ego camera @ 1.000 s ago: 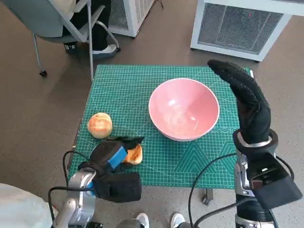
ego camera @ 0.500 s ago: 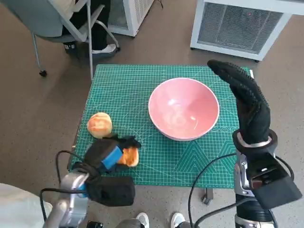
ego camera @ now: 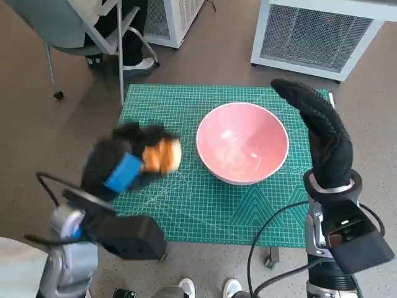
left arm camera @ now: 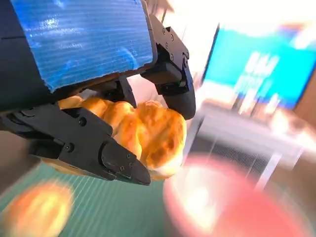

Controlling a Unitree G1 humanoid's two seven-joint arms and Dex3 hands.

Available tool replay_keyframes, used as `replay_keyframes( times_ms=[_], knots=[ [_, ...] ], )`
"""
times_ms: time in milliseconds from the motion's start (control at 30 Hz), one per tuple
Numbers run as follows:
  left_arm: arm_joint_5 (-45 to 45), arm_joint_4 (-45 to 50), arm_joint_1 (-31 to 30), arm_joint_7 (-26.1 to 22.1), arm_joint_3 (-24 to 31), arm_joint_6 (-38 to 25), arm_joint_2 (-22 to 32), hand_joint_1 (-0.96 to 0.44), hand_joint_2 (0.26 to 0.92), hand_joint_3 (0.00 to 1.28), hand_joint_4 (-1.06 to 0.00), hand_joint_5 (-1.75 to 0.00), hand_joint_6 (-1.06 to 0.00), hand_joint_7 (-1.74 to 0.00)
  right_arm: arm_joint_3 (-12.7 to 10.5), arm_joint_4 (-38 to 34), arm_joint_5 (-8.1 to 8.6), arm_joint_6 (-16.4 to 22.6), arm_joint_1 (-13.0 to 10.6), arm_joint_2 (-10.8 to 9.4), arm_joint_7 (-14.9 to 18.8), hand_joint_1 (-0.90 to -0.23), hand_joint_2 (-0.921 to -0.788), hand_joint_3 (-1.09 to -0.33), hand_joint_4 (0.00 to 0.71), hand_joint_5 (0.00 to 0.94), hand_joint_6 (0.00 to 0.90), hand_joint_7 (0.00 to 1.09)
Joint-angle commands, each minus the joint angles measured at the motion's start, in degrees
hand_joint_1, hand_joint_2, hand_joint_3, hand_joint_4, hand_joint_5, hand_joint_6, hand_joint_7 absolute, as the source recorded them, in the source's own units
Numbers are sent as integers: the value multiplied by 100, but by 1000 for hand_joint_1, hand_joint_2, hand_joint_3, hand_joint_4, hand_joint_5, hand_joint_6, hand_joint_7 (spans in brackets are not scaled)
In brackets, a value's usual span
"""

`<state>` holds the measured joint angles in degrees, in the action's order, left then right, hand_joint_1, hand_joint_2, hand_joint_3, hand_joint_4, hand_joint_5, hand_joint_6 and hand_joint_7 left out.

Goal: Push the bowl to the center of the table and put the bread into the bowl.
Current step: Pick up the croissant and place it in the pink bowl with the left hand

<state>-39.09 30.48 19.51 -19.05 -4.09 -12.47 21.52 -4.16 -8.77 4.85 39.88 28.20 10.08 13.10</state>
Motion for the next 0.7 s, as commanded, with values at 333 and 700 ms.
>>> replay_keyframes(
  times_ms=[333, 700],
  knots=[
    [64, -1530, 1840, 956, -746, 1137, -440, 2, 879, 13, -851, -1058, -775, -937, -37, -82, 20, 36, -48, 40, -2, -532, -921, -735, 367, 10, -1, 743],
    [208, -3903, 2921, 917, -1544, 2159, -665, 1, 920, 103, -688, -1163, -549, -1246, -88, 2, -5, 56, -109, 82, -29, -531, -921, -734, 369, 11, -1, 744]
  ],
)
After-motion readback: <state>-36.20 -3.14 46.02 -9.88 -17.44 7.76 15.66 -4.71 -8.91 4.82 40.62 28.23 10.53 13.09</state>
